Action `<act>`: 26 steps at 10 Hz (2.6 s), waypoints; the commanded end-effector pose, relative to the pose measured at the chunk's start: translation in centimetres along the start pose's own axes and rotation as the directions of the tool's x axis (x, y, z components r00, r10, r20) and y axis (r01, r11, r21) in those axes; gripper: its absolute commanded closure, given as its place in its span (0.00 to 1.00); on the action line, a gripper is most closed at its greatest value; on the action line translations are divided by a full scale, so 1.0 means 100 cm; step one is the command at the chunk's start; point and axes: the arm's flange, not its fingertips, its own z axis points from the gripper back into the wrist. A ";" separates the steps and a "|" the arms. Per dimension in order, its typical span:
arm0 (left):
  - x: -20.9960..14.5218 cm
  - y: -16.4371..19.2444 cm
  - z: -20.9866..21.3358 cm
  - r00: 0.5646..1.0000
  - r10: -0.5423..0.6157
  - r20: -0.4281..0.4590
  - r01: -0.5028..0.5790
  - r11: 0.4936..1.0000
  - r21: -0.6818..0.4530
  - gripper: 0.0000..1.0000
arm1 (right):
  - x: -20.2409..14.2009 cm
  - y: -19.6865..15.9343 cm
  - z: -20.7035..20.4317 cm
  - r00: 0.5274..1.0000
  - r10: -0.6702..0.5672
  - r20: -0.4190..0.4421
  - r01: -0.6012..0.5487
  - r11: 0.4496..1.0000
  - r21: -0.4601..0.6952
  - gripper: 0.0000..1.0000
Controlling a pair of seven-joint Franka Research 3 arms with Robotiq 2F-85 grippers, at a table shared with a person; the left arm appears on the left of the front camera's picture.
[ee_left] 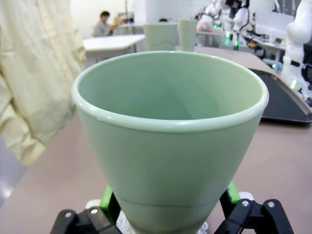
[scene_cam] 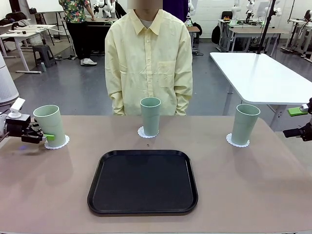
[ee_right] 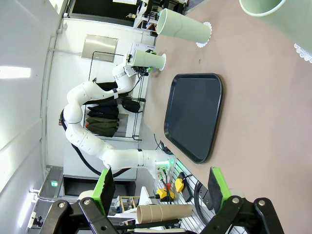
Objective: Place coasters on the table and set cups on them.
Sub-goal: Take one Reusable plastic cup from the Flat Tray and place it on a coaster set by the human.
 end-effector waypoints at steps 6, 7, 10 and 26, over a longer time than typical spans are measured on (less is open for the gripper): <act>0.003 0.000 0.007 1.000 0.024 -0.013 -0.024 1.000 -0.004 0.00 | -0.002 0.002 0.000 1.000 0.008 0.004 -0.008 1.000 0.012 0.00; 0.003 0.000 0.008 1.000 0.027 -0.011 -0.027 1.000 -0.004 0.00 | -0.002 0.002 0.000 1.000 0.008 0.004 -0.008 1.000 0.012 0.00; 0.002 -0.001 0.010 0.999 0.042 -0.011 -0.043 0.999 -0.005 0.00 | -0.002 0.002 0.000 1.000 0.008 0.004 -0.008 1.000 0.012 0.00; 0.171 -0.081 0.096 0.885 0.122 -0.449 -0.050 0.985 0.167 0.00 | -0.002 0.002 0.000 1.000 0.008 0.004 -0.008 1.000 0.012 0.00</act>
